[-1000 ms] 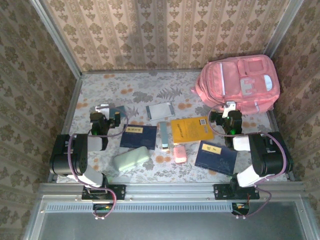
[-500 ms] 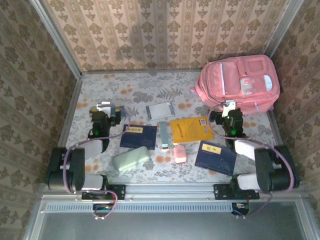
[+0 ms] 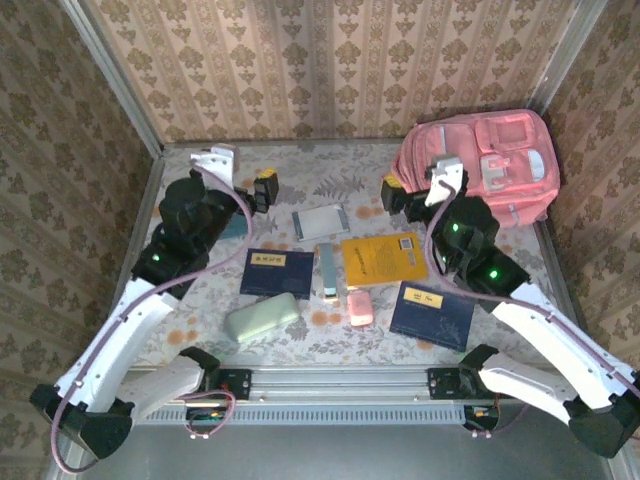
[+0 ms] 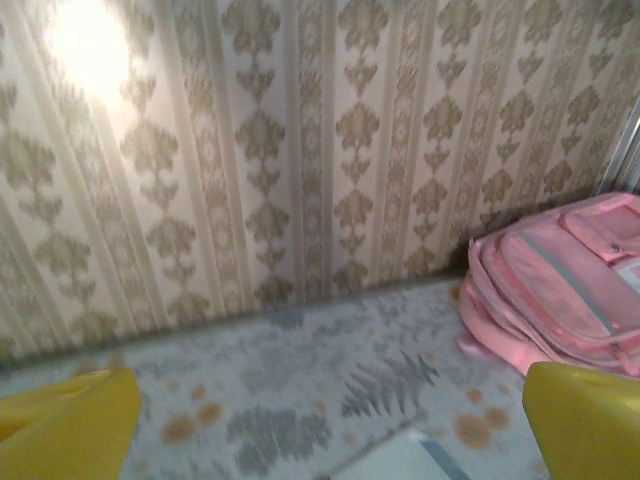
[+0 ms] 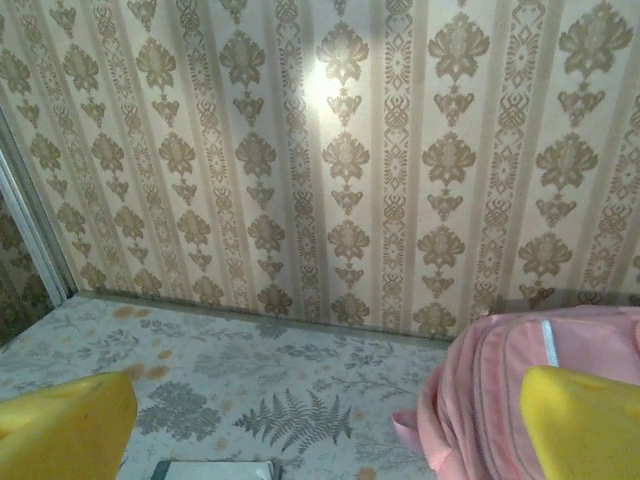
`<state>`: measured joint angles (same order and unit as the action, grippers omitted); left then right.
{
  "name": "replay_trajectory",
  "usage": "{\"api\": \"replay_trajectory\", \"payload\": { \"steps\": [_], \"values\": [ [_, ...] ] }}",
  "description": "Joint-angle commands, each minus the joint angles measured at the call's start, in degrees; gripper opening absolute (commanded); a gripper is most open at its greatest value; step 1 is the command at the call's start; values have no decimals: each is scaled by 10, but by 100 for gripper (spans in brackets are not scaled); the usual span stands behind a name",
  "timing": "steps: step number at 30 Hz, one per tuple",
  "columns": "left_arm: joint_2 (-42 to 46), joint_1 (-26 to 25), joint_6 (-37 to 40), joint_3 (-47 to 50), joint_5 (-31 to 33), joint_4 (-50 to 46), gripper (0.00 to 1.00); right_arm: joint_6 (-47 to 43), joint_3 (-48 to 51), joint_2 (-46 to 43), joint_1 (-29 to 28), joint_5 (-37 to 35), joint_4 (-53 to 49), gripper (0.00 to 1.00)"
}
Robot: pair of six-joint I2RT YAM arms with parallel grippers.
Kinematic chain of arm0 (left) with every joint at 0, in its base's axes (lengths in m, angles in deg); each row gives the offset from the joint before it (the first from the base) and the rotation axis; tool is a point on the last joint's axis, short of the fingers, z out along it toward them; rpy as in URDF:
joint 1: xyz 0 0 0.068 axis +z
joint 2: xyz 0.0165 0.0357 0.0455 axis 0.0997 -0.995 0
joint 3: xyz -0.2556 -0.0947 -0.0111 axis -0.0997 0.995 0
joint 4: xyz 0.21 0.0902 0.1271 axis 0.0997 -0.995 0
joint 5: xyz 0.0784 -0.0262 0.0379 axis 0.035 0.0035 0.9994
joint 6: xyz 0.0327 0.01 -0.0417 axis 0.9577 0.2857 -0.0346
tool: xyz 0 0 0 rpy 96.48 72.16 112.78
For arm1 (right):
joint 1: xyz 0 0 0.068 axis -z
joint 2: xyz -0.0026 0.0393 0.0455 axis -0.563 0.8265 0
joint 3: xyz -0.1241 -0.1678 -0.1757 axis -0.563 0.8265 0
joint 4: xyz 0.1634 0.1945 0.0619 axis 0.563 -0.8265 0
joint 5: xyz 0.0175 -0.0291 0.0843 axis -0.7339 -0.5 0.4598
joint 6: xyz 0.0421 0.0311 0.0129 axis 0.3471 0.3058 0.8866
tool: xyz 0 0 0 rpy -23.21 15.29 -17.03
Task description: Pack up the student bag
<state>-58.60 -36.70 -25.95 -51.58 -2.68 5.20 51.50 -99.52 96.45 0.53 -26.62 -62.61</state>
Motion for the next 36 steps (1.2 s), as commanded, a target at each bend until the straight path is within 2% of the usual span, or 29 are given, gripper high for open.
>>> {"api": "replay_trajectory", "payload": {
  "steps": [1,2,3,5,6,7,8,10,12,14,18,23,26,28,30,34,36],
  "values": [
    [-20,36,-114,-27,-69,-211,100,-8,-64,35,2,18,-216,100],
    [-17,53,-139,-18,-94,-209,100,18,-58,29,5,19,-201,100],
    [-11,73,-172,-5,-93,-209,100,53,-43,17,12,29,-179,100],
    [7,121,-222,30,-130,-186,100,139,-12,-1,62,109,-137,100],
    [14,142,-226,43,-165,-171,100,167,-29,12,88,144,-155,100],
    [17,152,-224,46,-172,-169,100,189,-69,46,115,178,-208,100],
    [13,150,-217,40,-167,-181,100,196,-113,90,130,182,-267,100],
    [-5,148,-215,23,-177,-206,100,191,-187,172,137,144,-371,100],
    [-28,147,-209,9,-189,-231,100,199,-238,236,137,107,-431,100],
    [-45,137,-192,7,-183,-242,100,231,-256,281,139,101,-435,100],
    [-66,91,-155,1,-128,-250,100,238,-229,304,142,121,-345,100],
    [-114,15,-97,-57,-65,-285,100,173,-356,438,168,125,-410,100],
    [-136,11,-92,-58,-62,-283,100,161,-414,510,181,93,-416,100],
    [-139,12,-94,-43,-66,-273,100,150,-500,578,196,103,-474,99],
    [-137,13,-90,-30,-78,-261,100,136,-553,620,199,63,-500,95],
    [-133,14,-87,-20,-77,-252,100,128,-639,690,211,22,-524,85],
    [-129,14,-86,-14,-79,-246,100,132,-682,727,222,9,-547,83]
  ]
}}
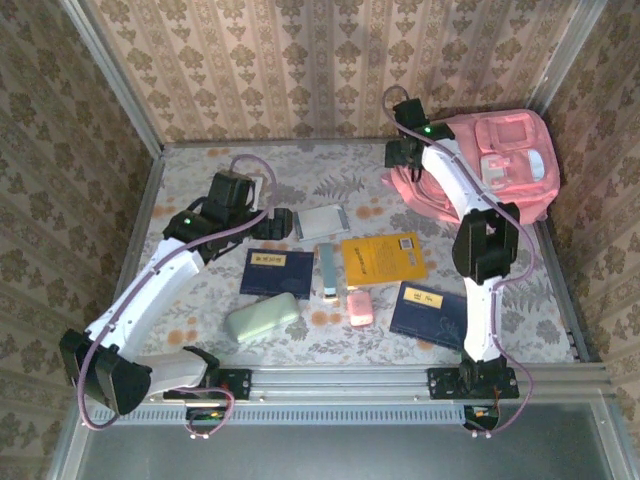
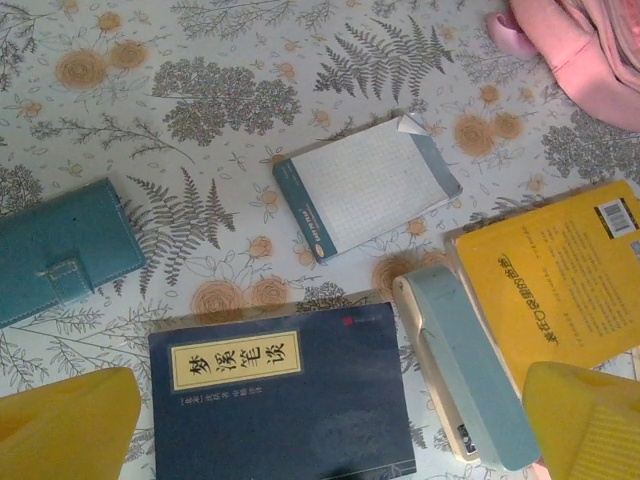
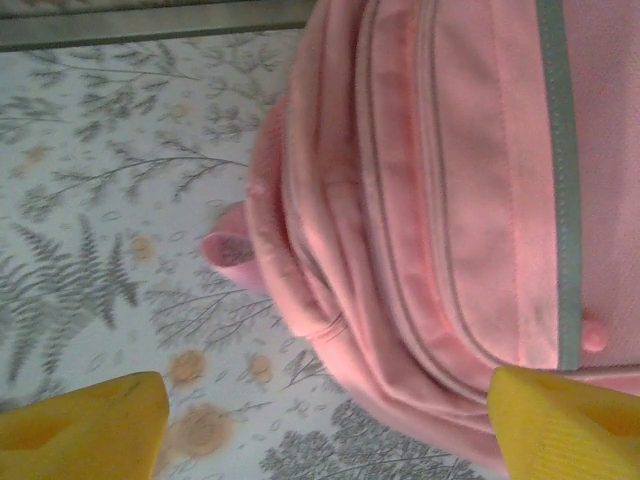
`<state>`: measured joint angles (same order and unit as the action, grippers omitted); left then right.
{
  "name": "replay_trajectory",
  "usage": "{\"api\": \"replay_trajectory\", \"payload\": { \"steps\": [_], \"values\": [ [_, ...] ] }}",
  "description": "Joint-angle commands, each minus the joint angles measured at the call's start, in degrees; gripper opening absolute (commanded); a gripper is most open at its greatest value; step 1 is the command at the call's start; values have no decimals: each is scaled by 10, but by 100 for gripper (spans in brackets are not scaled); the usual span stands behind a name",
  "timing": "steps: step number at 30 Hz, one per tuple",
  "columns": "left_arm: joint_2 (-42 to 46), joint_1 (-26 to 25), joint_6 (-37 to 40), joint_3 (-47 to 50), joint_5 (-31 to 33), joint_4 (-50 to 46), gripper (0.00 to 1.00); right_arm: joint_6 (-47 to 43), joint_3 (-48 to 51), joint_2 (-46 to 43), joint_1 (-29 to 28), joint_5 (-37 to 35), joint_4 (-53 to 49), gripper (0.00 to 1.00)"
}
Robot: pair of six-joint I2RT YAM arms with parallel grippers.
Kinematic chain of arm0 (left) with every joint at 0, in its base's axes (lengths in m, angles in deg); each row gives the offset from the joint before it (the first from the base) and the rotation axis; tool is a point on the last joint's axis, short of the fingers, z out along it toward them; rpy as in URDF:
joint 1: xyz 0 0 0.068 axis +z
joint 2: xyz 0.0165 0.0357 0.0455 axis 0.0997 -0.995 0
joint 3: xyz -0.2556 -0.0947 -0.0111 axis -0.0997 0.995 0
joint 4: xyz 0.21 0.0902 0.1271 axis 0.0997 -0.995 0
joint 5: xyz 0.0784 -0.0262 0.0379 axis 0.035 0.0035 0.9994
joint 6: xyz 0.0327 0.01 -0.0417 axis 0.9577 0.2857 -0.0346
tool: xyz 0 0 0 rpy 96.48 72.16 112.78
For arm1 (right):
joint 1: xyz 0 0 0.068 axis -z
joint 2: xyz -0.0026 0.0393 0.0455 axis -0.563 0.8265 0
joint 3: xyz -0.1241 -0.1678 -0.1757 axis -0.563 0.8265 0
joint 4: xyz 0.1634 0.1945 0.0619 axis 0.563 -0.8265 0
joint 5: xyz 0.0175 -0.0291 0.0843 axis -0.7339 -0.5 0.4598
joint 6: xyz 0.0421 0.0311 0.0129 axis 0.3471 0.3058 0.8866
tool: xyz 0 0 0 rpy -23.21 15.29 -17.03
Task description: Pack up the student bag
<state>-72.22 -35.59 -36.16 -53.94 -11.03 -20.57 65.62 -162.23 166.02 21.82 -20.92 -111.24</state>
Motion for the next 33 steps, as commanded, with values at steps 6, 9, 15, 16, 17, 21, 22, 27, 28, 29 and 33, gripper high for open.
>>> {"api": "replay_trajectory", "payload": {
  "steps": [6,9,15,16,17,21,22,27,28,29,33],
  "values": [
    [2,6,17,13,2,19,100,-20,-153,113,30,-35,-101,74],
    [-4,12,13,12,-5,21,100,-22,-192,145,30,-29,-116,69],
    [-10,23,7,14,-19,28,100,-23,-193,159,25,24,-85,56],
    [-11,24,6,14,-21,29,100,-23,-198,163,25,31,-83,54],
    [-13,24,6,15,-25,30,100,-21,-202,166,24,37,-81,53],
    [-19,28,5,14,-35,31,100,-19,-238,195,24,58,-89,52],
    [-20,30,5,13,-38,31,100,-18,-258,211,24,60,-100,52],
    [-23,33,4,15,-46,34,100,-17,-324,268,28,72,-111,54],
    [-23,33,5,15,-46,35,100,-13,-330,275,31,73,-113,53],
    [-23,33,6,17,-47,35,100,-8,-339,283,34,72,-116,53],
    [-26,33,8,16,-49,36,100,-7,-360,307,41,69,-126,50]
  ]
}}
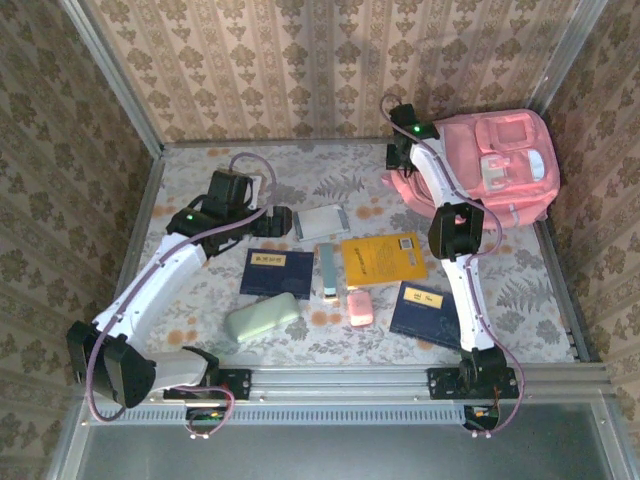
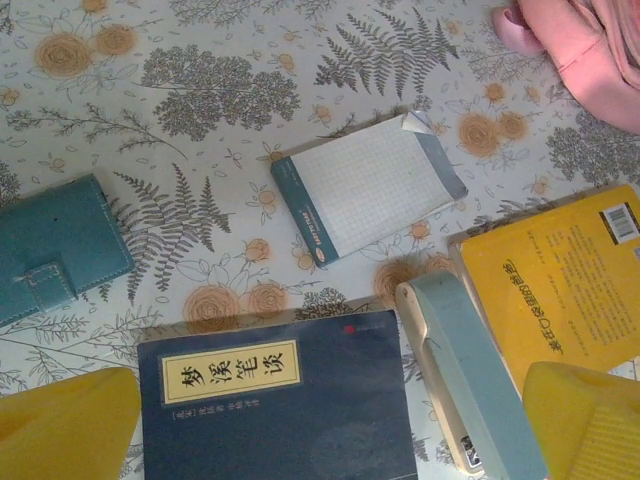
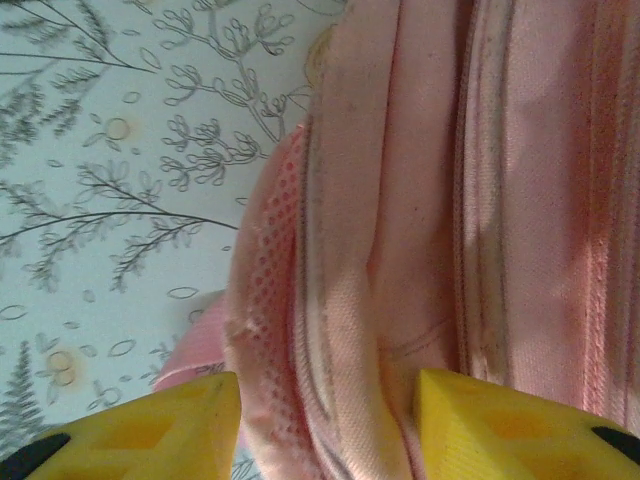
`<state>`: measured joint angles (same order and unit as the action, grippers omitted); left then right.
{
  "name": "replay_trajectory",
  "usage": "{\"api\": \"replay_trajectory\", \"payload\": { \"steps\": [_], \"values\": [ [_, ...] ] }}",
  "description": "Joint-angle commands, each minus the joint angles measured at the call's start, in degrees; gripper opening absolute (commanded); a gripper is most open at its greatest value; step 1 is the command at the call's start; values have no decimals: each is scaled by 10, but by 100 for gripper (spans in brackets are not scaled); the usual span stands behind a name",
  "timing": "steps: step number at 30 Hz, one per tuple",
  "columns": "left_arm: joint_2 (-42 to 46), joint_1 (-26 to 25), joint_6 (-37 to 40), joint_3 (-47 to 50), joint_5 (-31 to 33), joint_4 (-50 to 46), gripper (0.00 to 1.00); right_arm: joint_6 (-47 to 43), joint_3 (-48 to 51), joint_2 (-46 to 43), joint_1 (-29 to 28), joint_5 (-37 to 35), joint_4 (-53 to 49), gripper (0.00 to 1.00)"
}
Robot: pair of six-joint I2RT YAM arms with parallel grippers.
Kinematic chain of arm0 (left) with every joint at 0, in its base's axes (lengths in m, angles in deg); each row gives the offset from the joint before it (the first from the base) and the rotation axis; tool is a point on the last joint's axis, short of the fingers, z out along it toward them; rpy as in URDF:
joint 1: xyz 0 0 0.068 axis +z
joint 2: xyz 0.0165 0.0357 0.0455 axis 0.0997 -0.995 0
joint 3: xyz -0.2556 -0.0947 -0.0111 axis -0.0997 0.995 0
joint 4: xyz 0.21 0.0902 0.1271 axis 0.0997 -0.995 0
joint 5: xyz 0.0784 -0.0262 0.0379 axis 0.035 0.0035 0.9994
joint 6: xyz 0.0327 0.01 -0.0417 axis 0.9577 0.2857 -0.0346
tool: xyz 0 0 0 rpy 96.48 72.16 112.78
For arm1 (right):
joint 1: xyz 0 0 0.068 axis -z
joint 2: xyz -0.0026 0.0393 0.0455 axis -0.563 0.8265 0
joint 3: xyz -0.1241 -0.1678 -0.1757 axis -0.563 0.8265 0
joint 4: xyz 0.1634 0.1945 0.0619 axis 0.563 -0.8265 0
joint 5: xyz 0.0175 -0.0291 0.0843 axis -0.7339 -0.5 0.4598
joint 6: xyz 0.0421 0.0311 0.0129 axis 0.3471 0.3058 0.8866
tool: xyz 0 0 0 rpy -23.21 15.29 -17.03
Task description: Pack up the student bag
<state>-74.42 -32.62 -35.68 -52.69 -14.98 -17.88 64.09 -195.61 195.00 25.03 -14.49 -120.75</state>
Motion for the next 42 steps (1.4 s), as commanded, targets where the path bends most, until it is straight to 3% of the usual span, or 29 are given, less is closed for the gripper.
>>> {"api": "replay_trajectory", "payload": {
  "steps": [1,3,8,10,17,28,30,32,36,42],
  "values": [
    [-5,4,4,3,-10,9,100,3,-25,21,9,6,-29,49],
    [-7,4,4,2,-12,9,100,-9,-23,25,9,-5,-28,45],
    [-8,4,2,3,-12,10,100,-23,-21,16,10,-42,-28,9],
    [-7,4,1,2,-5,8,100,-28,-21,-2,8,-47,-23,1],
    [8,4,-4,2,4,6,100,-57,-13,-111,2,-28,13,0],
    [27,27,-36,7,-4,4,100,-201,76,-317,-71,87,78,0],
    [32,37,-47,10,-11,7,100,-233,99,-343,-86,139,79,0],
    [38,51,-61,16,-23,14,100,-286,137,-370,-114,161,89,0],
    [50,74,-88,33,-49,26,100,-416,229,-423,-184,136,126,0],
    [77,86,-103,42,-49,24,100,-590,467,-556,-240,100,312,0]
  ]
}}
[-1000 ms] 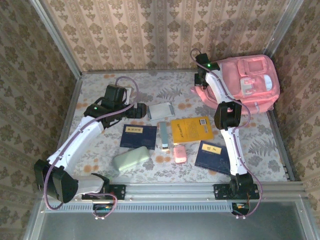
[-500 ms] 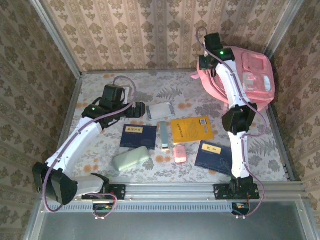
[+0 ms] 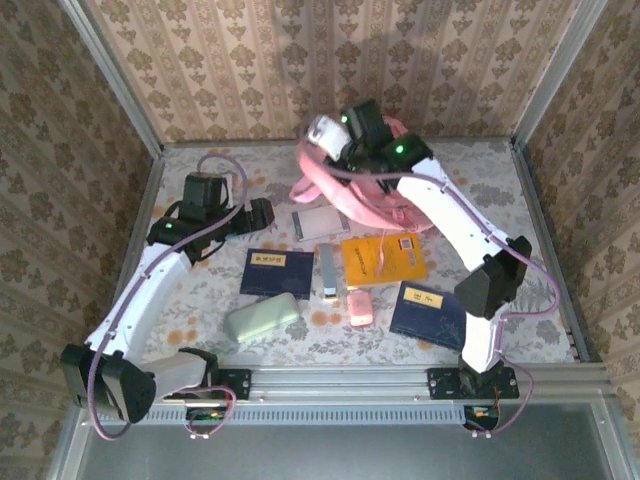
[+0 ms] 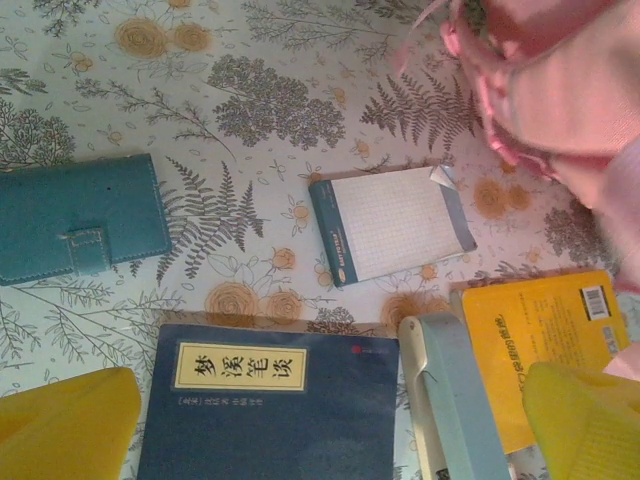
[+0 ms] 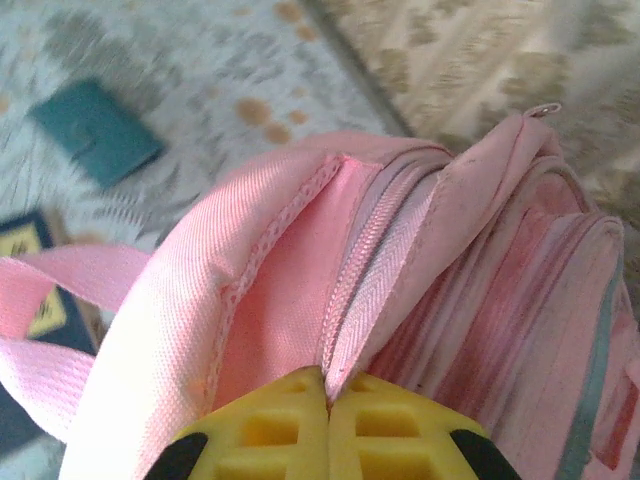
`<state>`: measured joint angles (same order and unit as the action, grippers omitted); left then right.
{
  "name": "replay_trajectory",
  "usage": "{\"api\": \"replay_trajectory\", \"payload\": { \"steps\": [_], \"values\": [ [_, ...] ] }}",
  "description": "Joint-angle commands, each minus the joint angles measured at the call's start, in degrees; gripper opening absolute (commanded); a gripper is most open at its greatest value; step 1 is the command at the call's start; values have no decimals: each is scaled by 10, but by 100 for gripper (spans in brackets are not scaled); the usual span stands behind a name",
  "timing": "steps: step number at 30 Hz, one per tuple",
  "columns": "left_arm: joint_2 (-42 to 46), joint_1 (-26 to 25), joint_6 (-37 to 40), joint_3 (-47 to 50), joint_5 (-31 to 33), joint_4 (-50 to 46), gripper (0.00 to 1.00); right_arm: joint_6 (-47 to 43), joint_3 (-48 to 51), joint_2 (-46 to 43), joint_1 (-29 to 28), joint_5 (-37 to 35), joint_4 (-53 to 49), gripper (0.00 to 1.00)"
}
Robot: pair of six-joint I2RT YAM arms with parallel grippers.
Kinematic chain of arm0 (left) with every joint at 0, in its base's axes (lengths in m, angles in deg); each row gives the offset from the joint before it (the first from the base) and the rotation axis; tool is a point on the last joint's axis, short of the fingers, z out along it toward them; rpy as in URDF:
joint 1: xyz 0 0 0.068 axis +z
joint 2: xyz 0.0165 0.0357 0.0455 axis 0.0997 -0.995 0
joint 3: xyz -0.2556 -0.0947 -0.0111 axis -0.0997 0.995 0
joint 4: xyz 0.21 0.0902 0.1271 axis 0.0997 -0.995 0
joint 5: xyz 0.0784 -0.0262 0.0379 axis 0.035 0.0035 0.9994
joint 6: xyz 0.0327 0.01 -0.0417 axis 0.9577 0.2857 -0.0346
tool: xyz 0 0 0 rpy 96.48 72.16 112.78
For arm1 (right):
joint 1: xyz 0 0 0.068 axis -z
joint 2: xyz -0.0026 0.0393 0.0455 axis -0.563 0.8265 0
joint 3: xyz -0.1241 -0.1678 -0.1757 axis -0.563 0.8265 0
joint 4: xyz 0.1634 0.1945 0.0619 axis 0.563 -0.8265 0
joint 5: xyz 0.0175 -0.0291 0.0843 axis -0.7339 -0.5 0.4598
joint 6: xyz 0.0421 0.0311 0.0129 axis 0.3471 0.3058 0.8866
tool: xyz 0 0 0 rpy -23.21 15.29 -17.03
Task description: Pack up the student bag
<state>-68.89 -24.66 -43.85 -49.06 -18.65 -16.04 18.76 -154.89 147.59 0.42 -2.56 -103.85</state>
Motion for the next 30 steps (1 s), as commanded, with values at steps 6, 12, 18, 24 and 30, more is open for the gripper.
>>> {"api": "replay_trajectory", "payload": {
  "steps": [6,12,18,24,30],
  "values": [
    [38,33,-39,14,-47,19,100,-195,232,-194,14,-34,263,0],
    [-50,35,-121,1,-183,89,100,-205,381,-298,19,-10,318,0],
    [-133,23,-321,42,-319,336,100,-154,460,-356,46,57,340,0],
    [-209,-25,-456,52,-324,516,94,-129,494,-384,65,90,350,0],
    [-287,-69,-534,29,-305,620,82,-115,523,-406,79,112,361,0]
  ]
}}
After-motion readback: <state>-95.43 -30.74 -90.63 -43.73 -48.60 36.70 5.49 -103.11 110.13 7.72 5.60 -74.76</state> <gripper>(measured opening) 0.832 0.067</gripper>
